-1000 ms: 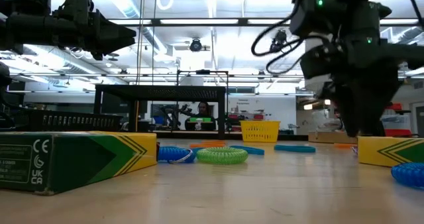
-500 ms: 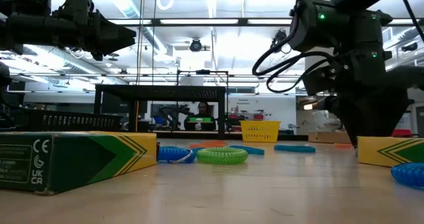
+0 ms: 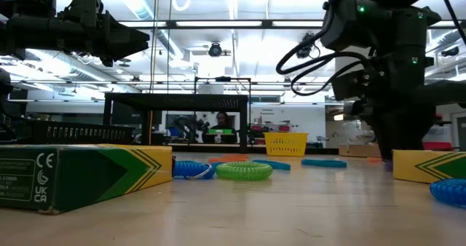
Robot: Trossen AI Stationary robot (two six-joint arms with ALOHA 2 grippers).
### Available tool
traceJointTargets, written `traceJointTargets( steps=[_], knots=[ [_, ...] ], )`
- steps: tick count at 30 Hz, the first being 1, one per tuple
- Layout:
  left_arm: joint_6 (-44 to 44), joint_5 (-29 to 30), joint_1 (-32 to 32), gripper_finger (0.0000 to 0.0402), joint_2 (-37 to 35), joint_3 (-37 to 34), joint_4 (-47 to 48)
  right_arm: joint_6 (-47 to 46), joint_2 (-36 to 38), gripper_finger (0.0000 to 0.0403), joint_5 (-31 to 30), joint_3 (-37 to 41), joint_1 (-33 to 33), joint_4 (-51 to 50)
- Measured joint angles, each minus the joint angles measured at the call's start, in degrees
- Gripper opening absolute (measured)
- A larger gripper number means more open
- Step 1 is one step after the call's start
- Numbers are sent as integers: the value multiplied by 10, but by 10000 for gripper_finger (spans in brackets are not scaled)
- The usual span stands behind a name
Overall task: Pick & Place Office Desk Supplies
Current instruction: Put the purple spring keychain into the yellow bin
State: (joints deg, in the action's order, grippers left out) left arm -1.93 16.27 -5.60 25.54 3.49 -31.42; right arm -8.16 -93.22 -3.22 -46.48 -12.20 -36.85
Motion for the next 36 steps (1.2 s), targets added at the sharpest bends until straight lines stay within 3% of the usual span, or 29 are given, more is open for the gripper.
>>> traceJointTargets(
  steps=[2, 17, 36],
  knots=[
    [0, 0, 0, 181, 0, 0, 0, -1, 0, 13, -8, 0, 1, 9],
    [0, 0, 0, 181, 0, 0, 3, 7, 2, 2, -13, 0, 2, 25],
    [5, 0, 0, 181, 0, 0, 4, 122, 10, 0, 20, 1, 20, 283]
  ],
)
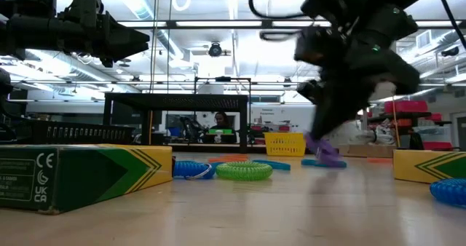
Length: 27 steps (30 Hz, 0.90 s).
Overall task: Pick & Place Office Desk Supplies
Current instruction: Put the purple spring keychain into the yellow bin
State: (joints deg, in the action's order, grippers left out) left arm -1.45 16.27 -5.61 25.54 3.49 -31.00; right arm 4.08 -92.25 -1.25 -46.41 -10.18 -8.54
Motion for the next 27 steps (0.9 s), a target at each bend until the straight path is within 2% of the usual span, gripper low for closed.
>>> traceJointTargets(
  steps=[8, 13, 27],
  knots=[
    [4, 0, 0, 181, 0, 0, 1, 76, 0, 0, 62, 0, 49, 170],
    [6, 0, 0, 181, 1, 0, 12, 120, 1, 0, 107, 0, 87, 242],
    [9, -5, 0, 181, 20, 0, 13, 144, 1, 0, 106, -1, 228, 357]
  ],
)
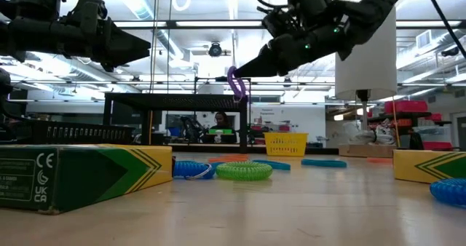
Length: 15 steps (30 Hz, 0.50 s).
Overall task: Pick & Place Office Desk Supplies
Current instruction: Put the purple spring keychain into the yellow bin
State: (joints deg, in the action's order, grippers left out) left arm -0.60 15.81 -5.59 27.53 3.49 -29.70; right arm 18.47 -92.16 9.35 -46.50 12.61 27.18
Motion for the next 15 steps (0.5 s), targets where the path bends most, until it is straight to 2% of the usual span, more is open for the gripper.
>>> traceJointTargets(
  steps=[6, 15],
  knots=[
    [2, 0, 0, 181, 0, 0, 0, -17, 0, 0, -72, 0, 53, 58],
    [5, 0, 0, 181, 4, 0, 0, -15, 0, 0, -251, 0, 108, 75]
  ],
)
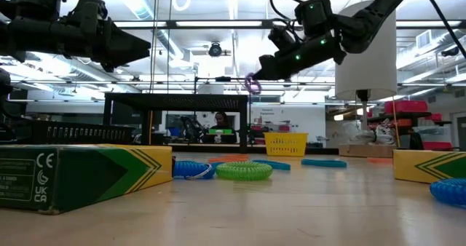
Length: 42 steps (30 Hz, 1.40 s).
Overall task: Pick & Place Office Desk Supplies
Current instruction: Put the purple spring keychain into the yellow bin
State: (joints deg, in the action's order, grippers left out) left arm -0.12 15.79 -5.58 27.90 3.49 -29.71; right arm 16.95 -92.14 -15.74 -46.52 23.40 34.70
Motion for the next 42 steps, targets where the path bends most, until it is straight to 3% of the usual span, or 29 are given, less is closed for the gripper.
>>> traceJointTargets(
  steps=[5, 13, 28, 42],
  knots=[
    [1, 0, 0, 181, 6, 0, 0, 0, 0, 0, -94, 0, 22, -36],
    [2, 0, 0, 181, 10, 0, 0, -62, 0, 0, -110, 0, 64, -148],
    [25, 0, 0, 181, 77, 0, 0, -107, -12, 0, 48, 0, 126, -238],
    [25, 9, 0, 181, 119, 0, -7, -111, -51, 0, 118, 0, 148, -302]
  ],
)
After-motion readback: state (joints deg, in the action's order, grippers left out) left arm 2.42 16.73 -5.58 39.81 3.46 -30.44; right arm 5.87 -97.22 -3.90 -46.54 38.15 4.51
